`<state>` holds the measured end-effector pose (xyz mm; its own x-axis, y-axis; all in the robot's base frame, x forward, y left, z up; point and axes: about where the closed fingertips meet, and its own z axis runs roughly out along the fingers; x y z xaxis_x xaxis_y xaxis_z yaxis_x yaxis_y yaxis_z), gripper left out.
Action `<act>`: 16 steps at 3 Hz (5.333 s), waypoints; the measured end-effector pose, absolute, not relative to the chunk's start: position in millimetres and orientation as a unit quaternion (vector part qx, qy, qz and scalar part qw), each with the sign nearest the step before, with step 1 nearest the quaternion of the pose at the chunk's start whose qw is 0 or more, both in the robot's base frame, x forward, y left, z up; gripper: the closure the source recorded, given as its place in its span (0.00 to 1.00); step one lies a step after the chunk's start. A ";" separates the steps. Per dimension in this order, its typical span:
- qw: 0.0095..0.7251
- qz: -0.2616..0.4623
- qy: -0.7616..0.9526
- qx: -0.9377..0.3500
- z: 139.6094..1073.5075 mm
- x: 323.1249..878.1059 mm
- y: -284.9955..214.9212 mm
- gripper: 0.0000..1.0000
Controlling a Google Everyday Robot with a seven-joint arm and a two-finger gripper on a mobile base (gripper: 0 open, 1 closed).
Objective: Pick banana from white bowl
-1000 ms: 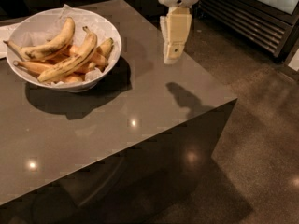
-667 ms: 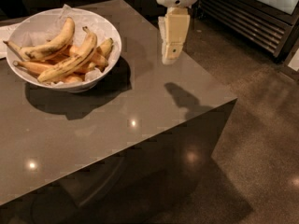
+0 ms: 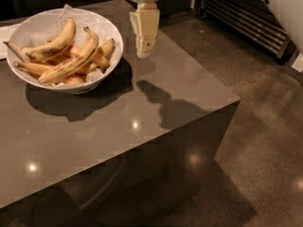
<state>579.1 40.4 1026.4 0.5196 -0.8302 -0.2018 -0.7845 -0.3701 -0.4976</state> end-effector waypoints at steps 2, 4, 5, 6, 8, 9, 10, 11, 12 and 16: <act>0.279 -0.037 0.455 -0.845 1026.1 587.5 68.0 0.00; 0.271 -0.020 0.429 -0.861 1015.9 598.1 93.3 0.00; 0.261 -0.011 0.420 -0.869 1008.2 601.1 104.6 0.02; 0.255 -0.002 0.413 -0.874 1001.5 604.0 112.8 0.11; 0.247 0.008 0.402 -0.882 994.6 608.9 122.6 0.12; 0.244 0.009 0.397 -0.885 995.1 612.7 125.6 0.13; 0.241 0.014 0.391 -0.888 992.3 616.5 131.3 0.21; 0.240 0.019 0.386 -0.891 989.4 619.5 136.9 0.26; 0.236 0.025 0.379 -0.894 985.1 621.8 142.9 0.27; 0.212 0.039 0.371 -0.903 962.0 626.0 152.9 0.38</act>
Offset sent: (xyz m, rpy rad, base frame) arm 0.0065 0.0186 -0.0003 -0.0033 -0.0136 0.0568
